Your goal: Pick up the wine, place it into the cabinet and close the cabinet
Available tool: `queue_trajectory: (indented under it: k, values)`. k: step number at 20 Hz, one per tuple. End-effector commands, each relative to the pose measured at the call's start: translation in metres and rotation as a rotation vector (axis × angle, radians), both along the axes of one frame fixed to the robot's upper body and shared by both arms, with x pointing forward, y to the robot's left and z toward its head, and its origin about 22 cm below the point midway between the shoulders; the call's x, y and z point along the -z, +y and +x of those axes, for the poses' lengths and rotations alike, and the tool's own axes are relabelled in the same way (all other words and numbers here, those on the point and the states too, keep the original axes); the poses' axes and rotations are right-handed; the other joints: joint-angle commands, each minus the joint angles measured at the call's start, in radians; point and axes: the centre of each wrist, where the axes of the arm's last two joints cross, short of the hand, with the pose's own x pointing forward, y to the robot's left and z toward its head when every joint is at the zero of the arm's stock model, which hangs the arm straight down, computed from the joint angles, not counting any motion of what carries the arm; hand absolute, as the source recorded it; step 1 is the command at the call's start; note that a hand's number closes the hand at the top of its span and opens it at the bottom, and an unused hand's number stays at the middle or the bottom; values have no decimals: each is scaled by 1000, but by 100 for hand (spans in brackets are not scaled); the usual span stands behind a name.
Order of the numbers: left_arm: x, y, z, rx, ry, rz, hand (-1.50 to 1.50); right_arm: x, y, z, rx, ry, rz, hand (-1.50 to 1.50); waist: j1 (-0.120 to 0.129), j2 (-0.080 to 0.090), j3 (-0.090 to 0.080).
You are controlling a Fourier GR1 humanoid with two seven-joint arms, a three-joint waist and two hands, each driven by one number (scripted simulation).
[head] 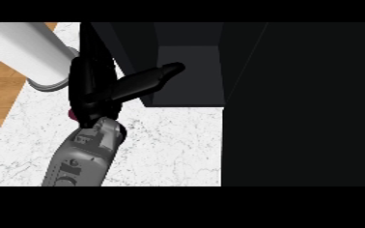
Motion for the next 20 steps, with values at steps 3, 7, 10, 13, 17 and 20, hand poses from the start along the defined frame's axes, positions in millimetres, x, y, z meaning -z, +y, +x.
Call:
queue_trajectory:
  k: [3,7,10,13,17,20]
  values:
    - [-33,-21,-7,-5,-31,-30,-150,-19,5,-20,-2,-32,27,-150,1,-4,3]
    - [-36,-17,2,-35,-26,-26,-150,-14,10,-13,2,-32,18,-150,0,-1,3]
    - [-23,-9,-6,-74,-13,-11,-150,-30,0,-9,-12,-22,9,-150,2,-1,3]
    - [-48,-4,-3,-89,-12,6,-150,-26,0,-10,9,-26,22,-150,2,-2,3]
    - [-41,17,-18,-124,13,16,-150,-31,12,-23,22,-38,42,-150,3,-2,3]
    - [-45,37,-23,-140,31,20,-150,-28,17,-19,50,-32,19,-150,5,-2,3]
